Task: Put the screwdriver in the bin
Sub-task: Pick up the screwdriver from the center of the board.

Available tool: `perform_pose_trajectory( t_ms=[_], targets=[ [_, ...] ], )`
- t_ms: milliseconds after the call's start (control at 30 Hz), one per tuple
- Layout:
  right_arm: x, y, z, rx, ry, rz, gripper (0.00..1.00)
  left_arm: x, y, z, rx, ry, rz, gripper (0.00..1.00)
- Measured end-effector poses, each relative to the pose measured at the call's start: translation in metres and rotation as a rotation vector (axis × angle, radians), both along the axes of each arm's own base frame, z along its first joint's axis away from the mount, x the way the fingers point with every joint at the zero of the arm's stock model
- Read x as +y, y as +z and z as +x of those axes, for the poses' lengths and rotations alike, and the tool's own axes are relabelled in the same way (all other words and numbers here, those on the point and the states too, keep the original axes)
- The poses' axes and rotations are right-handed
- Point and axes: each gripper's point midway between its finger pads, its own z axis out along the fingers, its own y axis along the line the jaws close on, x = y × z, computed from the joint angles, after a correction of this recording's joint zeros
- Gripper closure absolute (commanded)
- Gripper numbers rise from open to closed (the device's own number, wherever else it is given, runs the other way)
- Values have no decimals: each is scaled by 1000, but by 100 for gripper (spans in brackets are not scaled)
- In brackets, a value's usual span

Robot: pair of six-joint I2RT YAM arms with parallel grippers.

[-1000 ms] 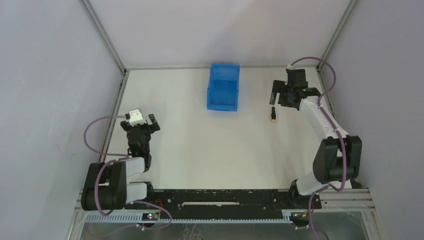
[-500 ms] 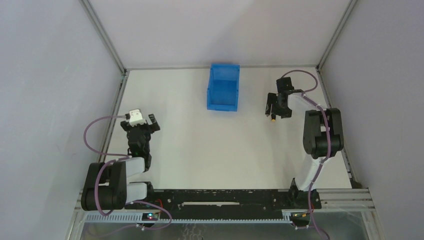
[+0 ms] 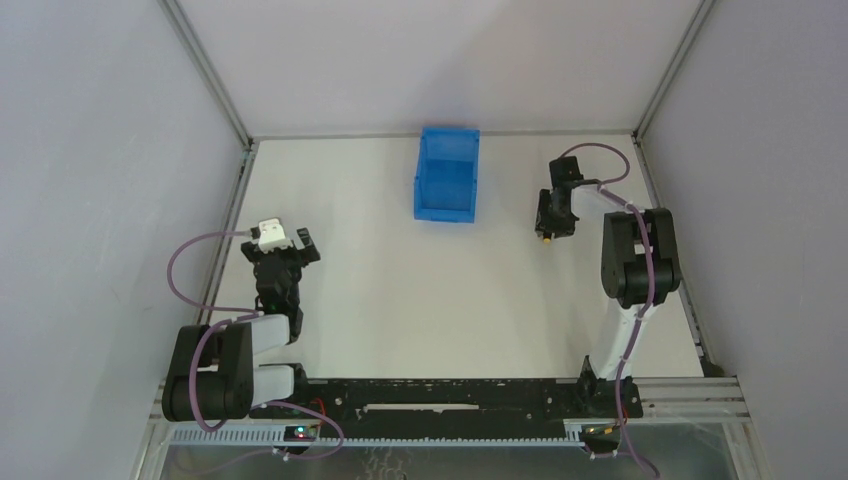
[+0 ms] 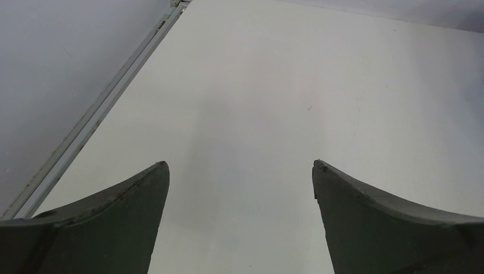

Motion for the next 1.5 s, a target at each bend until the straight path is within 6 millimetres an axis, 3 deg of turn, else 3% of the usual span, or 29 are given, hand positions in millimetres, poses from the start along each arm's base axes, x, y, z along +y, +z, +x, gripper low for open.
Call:
perform_pose_trajectory(
  t_ms=[233, 533, 767, 1100, 1333, 1500],
  targets=[
    [1, 0, 7, -2, 4, 0, 76, 0, 0, 0, 0, 0, 0, 0],
    [4, 12, 4, -11, 12, -13, 79, 0, 0, 0, 0, 0, 0, 0],
    [10, 91, 6, -189, 22, -9, 79, 0, 0, 0, 0, 0, 0, 0],
    [8, 208, -7, -394, 10, -15, 79, 0, 0, 0, 0, 0, 0, 0],
    [10, 252, -13, -446, 9, -32, 79, 0, 0, 0, 0, 0, 0, 0],
    [12, 260, -21, -439, 12, -45, 79, 0, 0, 0, 0, 0, 0, 0]
  ],
)
